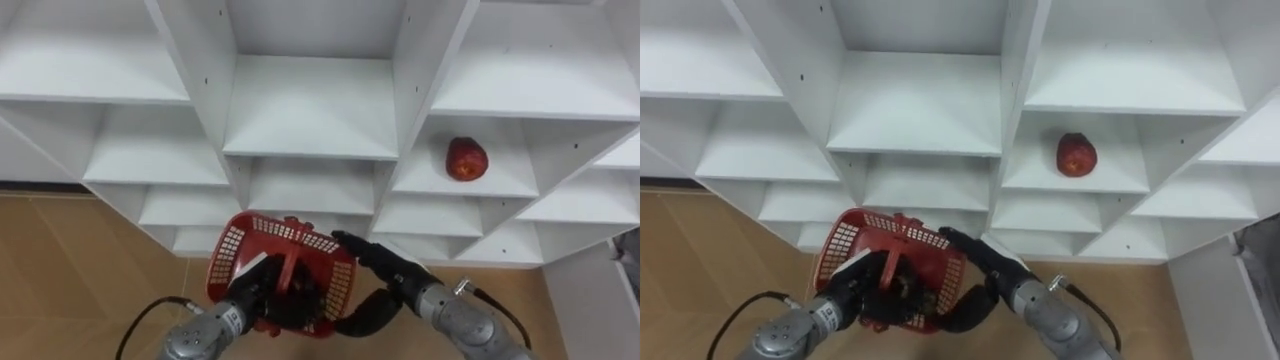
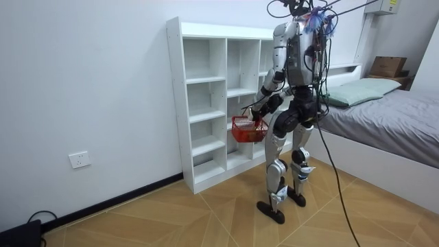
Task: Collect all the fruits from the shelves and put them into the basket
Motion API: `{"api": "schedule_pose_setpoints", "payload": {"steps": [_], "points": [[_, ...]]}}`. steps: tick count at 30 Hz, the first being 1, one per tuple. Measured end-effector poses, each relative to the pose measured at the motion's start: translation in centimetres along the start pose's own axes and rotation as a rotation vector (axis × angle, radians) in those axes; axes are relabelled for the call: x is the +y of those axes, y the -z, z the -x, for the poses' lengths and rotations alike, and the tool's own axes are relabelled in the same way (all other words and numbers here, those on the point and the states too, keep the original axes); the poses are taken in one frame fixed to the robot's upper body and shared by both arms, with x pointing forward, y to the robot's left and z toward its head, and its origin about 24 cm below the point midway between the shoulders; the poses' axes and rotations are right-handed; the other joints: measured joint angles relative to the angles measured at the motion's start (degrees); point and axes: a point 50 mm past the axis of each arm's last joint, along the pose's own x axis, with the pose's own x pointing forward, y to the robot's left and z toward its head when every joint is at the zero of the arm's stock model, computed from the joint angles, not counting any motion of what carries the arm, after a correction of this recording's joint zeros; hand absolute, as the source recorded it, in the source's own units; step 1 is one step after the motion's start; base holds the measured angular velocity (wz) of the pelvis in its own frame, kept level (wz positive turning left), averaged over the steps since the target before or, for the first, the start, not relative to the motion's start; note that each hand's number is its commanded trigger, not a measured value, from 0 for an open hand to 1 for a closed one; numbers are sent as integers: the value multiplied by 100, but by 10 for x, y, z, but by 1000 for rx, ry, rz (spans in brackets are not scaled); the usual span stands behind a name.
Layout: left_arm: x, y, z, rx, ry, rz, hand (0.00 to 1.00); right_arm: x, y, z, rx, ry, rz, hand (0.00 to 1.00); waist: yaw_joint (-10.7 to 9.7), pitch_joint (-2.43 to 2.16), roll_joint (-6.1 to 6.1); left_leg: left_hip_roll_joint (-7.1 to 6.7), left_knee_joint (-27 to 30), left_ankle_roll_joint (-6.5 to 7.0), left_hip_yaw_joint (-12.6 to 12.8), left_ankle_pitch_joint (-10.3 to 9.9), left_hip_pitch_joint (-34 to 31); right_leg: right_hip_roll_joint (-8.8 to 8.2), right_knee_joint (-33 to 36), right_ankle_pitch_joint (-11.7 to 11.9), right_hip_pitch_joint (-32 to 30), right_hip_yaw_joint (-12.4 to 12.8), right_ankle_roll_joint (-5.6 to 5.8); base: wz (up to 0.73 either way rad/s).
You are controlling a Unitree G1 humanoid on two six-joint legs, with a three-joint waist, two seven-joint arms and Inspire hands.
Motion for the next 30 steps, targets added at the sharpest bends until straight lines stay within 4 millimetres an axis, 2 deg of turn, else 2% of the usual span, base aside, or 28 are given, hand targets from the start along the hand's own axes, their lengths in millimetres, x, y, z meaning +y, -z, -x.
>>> {"api": "schedule_pose_setpoints", "payload": {"steps": [7, 12, 18, 24, 30], "points": [[-2, 18, 9, 61, -1, -12, 100, -5, -4, 13, -61, -32, -72, 0, -103, -9, -25, 5, -115, -16, 4, -13, 413, 45, -137, -11, 390, 73, 17, -2], [4, 19, 11, 65, -26, -20, 100, -5, -8, 25, -129, -13, -181, 0, -191, -29, -82, 20, -123, -28, 49, -30, 534, 56, -123, 0, 497, 83, 12, -5], [9, 28, 19, 85, -62, 9, 100, -22, -18, 34, -214, 109, -280, 0, -162, -27, -62, 79, -123, -48, 274, -122, 698, 135, -185, 24, 552, 329, 11, -20], [4, 39, 26, 112, -63, 35, 100, -34, -18, 39, -236, 252, -335, 0, -362, -19, 50, 81, -127, -50, 282, -132, 719, 143, -180, 26, 577, 360, 10, -3], [7, 36, 29, 80, -94, 50, 100, -49, -15, 45, -237, 416, -360, 0, -457, -18, 51, 79, -207, -54, 305, -134, 803, 160, -183, 25, 593, 418, 11, -5]]}}
